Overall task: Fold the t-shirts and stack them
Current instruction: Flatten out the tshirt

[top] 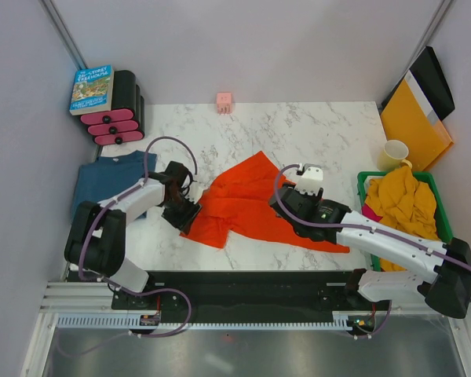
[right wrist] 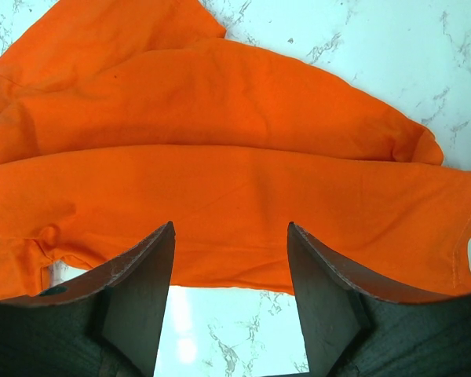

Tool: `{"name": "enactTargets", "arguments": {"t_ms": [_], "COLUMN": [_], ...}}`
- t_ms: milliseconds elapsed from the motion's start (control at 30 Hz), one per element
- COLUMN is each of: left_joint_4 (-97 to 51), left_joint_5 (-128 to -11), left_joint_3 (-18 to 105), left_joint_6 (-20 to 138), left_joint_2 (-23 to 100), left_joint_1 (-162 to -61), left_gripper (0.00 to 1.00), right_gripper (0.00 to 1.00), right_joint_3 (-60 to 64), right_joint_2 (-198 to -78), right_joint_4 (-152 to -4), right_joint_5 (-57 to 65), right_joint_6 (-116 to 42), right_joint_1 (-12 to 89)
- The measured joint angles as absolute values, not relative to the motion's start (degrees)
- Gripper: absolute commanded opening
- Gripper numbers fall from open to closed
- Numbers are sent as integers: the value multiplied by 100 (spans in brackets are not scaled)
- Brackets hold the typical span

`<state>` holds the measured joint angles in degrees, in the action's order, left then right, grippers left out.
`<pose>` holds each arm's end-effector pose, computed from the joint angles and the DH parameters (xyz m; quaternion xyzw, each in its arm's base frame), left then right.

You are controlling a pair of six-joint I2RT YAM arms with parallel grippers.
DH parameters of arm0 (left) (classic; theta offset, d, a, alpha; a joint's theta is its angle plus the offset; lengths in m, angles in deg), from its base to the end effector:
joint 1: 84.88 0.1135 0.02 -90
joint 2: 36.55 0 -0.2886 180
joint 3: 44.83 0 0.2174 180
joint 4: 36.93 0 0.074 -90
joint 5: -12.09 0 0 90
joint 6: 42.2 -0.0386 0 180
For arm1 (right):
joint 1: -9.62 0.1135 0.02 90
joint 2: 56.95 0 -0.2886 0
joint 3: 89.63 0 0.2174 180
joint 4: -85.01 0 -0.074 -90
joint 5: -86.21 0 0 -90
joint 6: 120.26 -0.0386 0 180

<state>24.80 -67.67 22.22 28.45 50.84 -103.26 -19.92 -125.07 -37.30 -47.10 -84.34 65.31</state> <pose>0.2125 -0.0778 0.2153 0.3271 0.9383 -0.0884 0.0696 0.1271 0.1393 0.3026 0.0951 0.8905 0.0186 0.4446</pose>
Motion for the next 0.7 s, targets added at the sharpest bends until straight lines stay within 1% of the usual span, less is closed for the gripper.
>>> {"name": "enactTargets", "arguments": {"t_ms": [133, 267, 333, 367, 400, 467, 500, 567, 633, 667, 700], "left_joint_4": [2375, 2360, 2351, 2349, 2334, 2301, 2288, 2270, 2233, 2220, 2207], "left_joint_5": [-6791, -6907, -6990, -7044, -7103, -7269, -7320, -7366, -7427, -7438, -7438], "left_joint_3": [2165, 2191, 2196, 2202, 2204, 2198, 2180, 2165, 2130, 2110, 2095], "left_joint_6": [2803, 2803, 2803, 2803, 2801, 2786, 2777, 2758, 2729, 2712, 2712], "left_joint_2": [5423, 5484, 5513, 5530, 5558, 5600, 5615, 5626, 5602, 5587, 5569], "left_joint_1": [-10339, -10387, -10417, -10435, -10448, -10465, -10463, -10461, -10461, -10461, -10461], "left_gripper": [56, 55, 50, 47, 39, 31, 24, 20, 6, 2, 2], "right_gripper": [67, 67, 67, 67, 67, 67, 67, 67, 67, 67, 67], "right_joint_3": [-1994, -1994, -1992, -1992, -1992, -1992, -1992, -1992, -1992, -1988, -1981], "right_joint_2": [-12533, -12538, -12540, -12542, -12544, -12566, -12579, -12614, -12647, -12662, -12682], "right_joint_4": [-3765, -3782, -3782, -3782, -3782, -3782, -3780, -3780, -3780, -3780, -3778], "right_joint_5": [-4712, -4714, -4716, -4716, -4718, -4721, -4721, -4725, -4734, -4745, -4747], "right_joint_6": [-8432, -8432, -8428, -8428, -8425, -8417, -8408, -8397, -8379, -8364, -8353], "right_joint_1": [6535, 6539, 6539, 6539, 6539, 6539, 6539, 6539, 6539, 6539, 6539]}}
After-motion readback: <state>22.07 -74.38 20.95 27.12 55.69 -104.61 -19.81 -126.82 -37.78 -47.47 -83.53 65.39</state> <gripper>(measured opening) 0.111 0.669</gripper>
